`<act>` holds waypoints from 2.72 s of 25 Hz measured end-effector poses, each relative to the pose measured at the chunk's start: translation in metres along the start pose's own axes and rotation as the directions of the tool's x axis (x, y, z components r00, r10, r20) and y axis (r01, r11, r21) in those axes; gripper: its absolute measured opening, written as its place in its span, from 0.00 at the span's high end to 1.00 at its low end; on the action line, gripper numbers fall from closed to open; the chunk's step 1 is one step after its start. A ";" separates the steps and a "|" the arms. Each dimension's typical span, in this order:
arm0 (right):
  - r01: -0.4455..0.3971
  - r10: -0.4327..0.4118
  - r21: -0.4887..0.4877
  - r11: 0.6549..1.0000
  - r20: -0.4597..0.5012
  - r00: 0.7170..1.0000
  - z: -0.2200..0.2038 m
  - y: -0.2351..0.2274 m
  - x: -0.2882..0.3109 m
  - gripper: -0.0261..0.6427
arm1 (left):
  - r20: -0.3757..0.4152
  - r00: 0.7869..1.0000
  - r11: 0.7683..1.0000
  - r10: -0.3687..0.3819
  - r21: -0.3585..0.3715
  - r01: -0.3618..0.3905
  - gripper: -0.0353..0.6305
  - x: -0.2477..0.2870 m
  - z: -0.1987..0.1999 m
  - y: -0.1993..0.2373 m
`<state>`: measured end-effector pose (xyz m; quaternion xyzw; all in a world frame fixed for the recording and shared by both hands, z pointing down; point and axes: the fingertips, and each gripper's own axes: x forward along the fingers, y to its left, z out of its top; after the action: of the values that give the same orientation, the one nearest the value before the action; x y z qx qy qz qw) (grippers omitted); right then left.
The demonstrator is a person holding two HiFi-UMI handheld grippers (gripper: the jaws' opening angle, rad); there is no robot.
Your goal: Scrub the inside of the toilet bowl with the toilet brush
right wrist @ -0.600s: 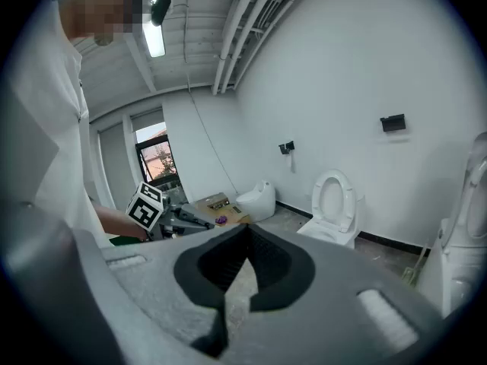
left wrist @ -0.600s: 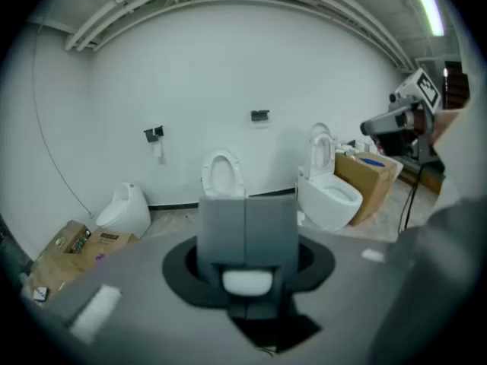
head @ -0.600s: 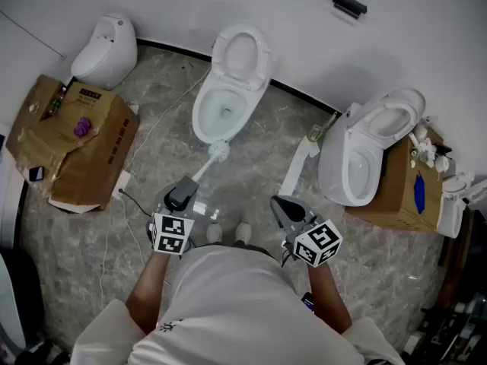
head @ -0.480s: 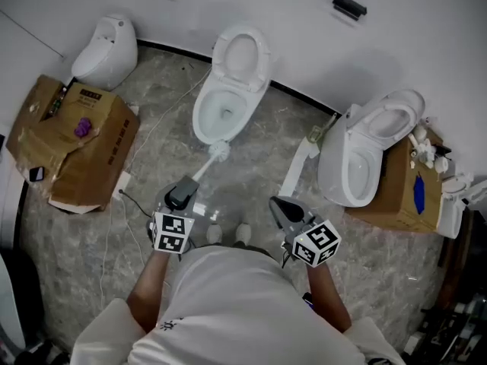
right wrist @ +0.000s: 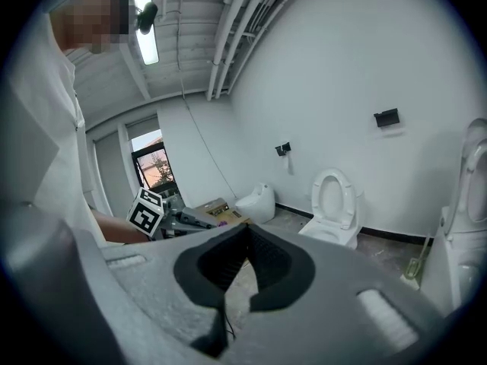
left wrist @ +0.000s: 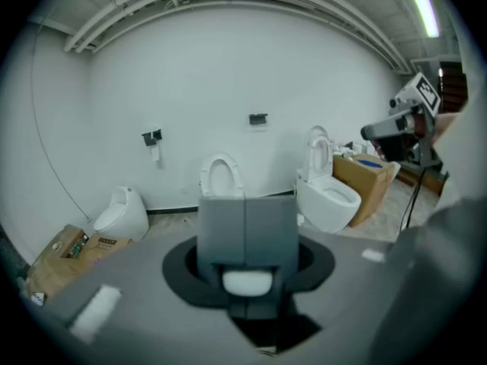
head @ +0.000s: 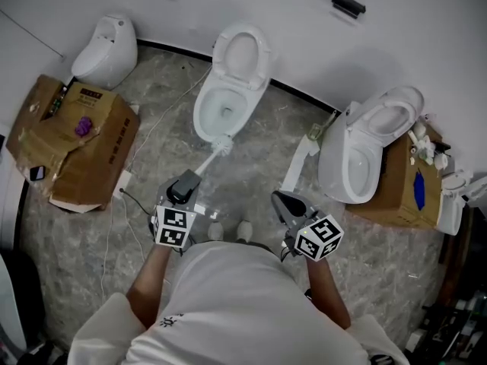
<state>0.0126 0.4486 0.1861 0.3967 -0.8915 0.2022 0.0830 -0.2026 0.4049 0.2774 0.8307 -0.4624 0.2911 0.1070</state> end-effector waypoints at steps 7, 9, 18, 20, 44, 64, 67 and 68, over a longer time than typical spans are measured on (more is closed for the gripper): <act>0.033 -0.034 0.026 0.999 0.025 0.999 0.003 0.003 0.003 0.96 | 0.016 1.000 1.000 -0.024 0.003 0.024 0.71 -0.001 0.000 -0.001; 0.039 -0.040 0.025 0.999 0.028 0.999 0.002 0.006 0.005 0.96 | 0.019 0.999 0.999 -0.030 0.010 0.030 0.71 -0.004 0.001 0.001; 0.054 -0.055 0.032 0.998 0.029 0.998 -0.009 0.026 0.012 0.96 | 0.017 1.000 1.000 -0.021 0.002 0.021 0.71 -0.019 -0.015 0.021; 0.054 -0.055 0.031 0.998 0.031 0.998 -0.009 0.029 0.014 0.96 | 0.019 1.000 1.000 -0.012 -0.004 0.012 0.71 -0.022 -0.018 0.026; -0.019 0.019 0.009 1.000 -0.016 1.000 0.013 -0.025 0.083 0.96 | -0.034 0.999 0.998 0.036 -0.057 -0.038 0.71 0.028 -0.011 0.064; -0.113 0.114 0.022 0.993 -0.071 0.991 0.081 -0.180 0.160 0.96 | -0.100 0.991 0.992 0.093 -0.078 -0.101 0.71 0.156 0.080 0.097; -0.132 0.134 0.028 0.991 -0.081 0.988 0.085 -0.206 0.168 0.96 | -0.108 0.988 0.990 0.110 -0.080 -0.119 0.71 0.174 0.093 0.098; -0.138 0.140 0.029 0.990 -0.086 0.986 0.085 -0.214 0.171 0.96 | -0.111 0.987 0.989 0.115 -0.081 -0.125 0.71 0.179 0.097 0.098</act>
<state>0.0578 0.1677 0.2246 0.3252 -0.9102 0.2348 0.1033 -0.1747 0.1813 0.2949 0.7792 -0.5177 0.3200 0.1500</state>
